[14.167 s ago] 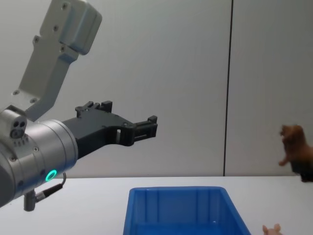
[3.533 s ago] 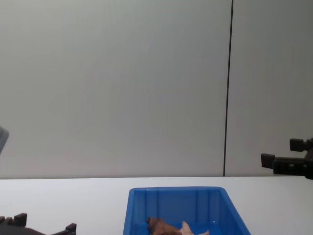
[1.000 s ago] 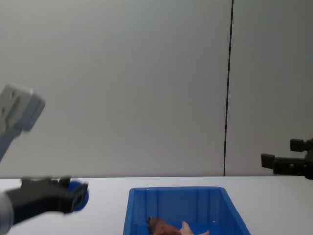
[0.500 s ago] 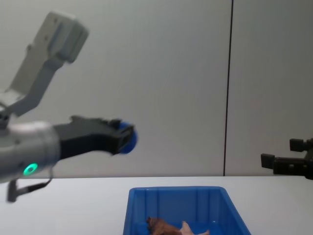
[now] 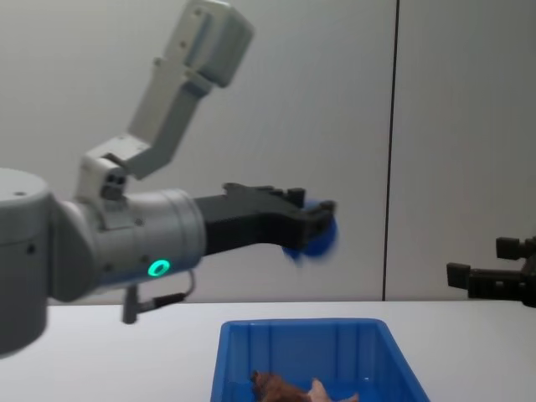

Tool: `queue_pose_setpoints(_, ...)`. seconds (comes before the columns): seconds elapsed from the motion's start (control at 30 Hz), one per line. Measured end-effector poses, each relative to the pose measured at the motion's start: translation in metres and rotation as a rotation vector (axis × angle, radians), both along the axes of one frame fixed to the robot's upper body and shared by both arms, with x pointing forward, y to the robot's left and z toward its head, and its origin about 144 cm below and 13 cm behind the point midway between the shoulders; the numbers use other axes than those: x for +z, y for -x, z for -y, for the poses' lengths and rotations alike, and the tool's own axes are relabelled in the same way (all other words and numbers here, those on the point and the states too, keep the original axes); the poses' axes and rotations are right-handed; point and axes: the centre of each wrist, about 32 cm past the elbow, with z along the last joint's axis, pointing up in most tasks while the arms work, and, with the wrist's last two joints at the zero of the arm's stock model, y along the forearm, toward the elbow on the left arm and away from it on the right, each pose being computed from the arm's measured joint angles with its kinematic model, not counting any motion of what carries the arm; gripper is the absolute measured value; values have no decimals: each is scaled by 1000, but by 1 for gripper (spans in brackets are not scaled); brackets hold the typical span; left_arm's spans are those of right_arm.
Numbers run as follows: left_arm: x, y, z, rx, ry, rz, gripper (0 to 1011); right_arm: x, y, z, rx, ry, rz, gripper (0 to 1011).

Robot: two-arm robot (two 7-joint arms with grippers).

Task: Pick up the two dolls from the table and place them into the box.

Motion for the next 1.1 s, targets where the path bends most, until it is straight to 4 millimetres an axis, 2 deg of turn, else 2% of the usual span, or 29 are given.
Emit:
queue_pose_setpoints(0.1, -2, -4, 8, -29, 3, -13, 436, 0, 0, 0, 0, 0, 0, 1001)
queue_pose_setpoints(0.2, -6, -6, 16, -53, 4, -32, 581, 0, 0, 0, 0, 0, 0, 1001)
queue_pose_setpoints(0.3, -9, -7, 20, -63, 4, -43, 644, 0, 0, 0, 0, 0, 0, 1001)
queue_pose_setpoints(0.33, -11, -8, 22, -67, 4, -50, 703, 0, 0, 0, 0, 0, 0, 1001)
queue_pose_setpoints(0.43, -13, -9, 25, -71, 3, -58, 757, 0, 0, 0, 0, 0, 0, 1001)
queue_pose_setpoints(0.63, -16, -9, 28, -73, -1, -65, 954, 0, 0, 0, 0, 0, 0, 1001)
queue_pose_setpoints(0.73, -16, -8, 29, -62, -2, -54, 1001, 0, 0, 0, 0, 0, 0, 1001)
queue_pose_setpoints(1.1, -9, 1, 15, 25, -2, 52, 1003, 0, 0, 0, 0, 0, 0, 1001)
